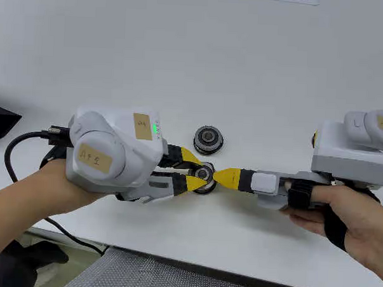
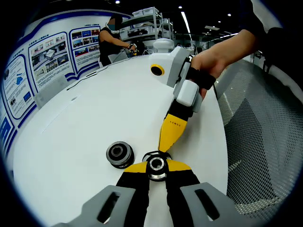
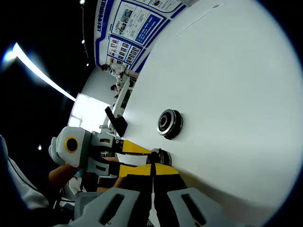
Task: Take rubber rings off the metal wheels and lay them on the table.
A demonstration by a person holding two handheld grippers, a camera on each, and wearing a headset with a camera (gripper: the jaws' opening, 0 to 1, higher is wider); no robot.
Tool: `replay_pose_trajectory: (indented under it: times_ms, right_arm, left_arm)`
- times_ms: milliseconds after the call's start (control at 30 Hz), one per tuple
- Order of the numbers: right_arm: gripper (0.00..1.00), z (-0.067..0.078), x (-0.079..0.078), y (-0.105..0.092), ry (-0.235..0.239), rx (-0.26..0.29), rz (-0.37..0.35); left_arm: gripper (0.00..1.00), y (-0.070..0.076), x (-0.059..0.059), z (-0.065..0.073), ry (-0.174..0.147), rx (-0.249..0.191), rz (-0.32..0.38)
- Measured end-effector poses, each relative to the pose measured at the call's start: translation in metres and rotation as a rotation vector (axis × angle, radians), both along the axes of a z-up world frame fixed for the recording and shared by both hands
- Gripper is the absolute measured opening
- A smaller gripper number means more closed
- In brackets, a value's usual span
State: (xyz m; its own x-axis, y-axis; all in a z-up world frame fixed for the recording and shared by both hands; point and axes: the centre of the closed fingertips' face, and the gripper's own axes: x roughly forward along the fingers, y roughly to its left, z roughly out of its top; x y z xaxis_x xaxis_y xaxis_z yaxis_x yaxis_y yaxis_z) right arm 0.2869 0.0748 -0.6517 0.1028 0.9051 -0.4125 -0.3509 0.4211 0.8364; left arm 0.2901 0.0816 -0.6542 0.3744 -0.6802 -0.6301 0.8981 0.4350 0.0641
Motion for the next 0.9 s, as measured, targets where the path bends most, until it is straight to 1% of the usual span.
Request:
replay_pose_trajectory:
  times_ms: [233, 267, 300, 333, 367, 400, 467, 633, 800, 900]
  right_arm:
    - [0.00, 0.005, -0.002, 0.007, -0.004, 0.019, 0.021]
    - [0.00, 0.013, -0.003, 0.011, 0.007, 0.066, 0.018]
    - [0.00, 0.022, -0.001, 0.015, 0.032, 0.111, -0.006]
    - [0.00, 0.018, -0.002, 0.013, 0.016, 0.070, 0.010]
    - [0.00, 0.014, -0.003, 0.012, -0.018, 0.033, 0.042]
    - [0.00, 0.016, -0.003, 0.015, -0.009, 0.045, 0.033]
    - [0.00, 0.014, -0.002, 0.015, 0.007, 0.052, 0.025]
    - [0.00, 0.015, -0.002, 0.012, -0.001, 0.047, 0.018]
    - [0.00, 0.015, -0.002, 0.010, 0.003, 0.040, 0.008]
    - [0.01, 0.015, -0.002, 0.010, 0.008, 0.032, 0.001]
  left_arm:
    - [0.12, 0.000, 0.000, 0.000, -0.002, -0.002, 0.000]
    - [0.12, 0.000, 0.000, 0.000, -0.002, -0.002, 0.000]
    - [0.12, 0.000, 0.000, 0.000, -0.003, -0.002, 0.000]
    - [0.12, 0.000, 0.000, 0.000, -0.003, -0.002, 0.000]
    - [0.12, 0.000, 0.000, 0.000, -0.003, -0.002, 0.000]
    - [0.12, 0.000, 0.000, 0.000, -0.004, -0.002, -0.001]
    - [0.12, 0.000, 0.000, 0.000, -0.004, -0.003, 0.000]
    - [0.12, 0.000, 0.000, 0.001, -0.006, -0.003, 0.000]
    - [0.12, 0.000, 0.000, 0.001, -0.008, -0.003, -0.002]
    - [0.12, -0.001, 0.000, 0.001, -0.019, -0.001, -0.007]
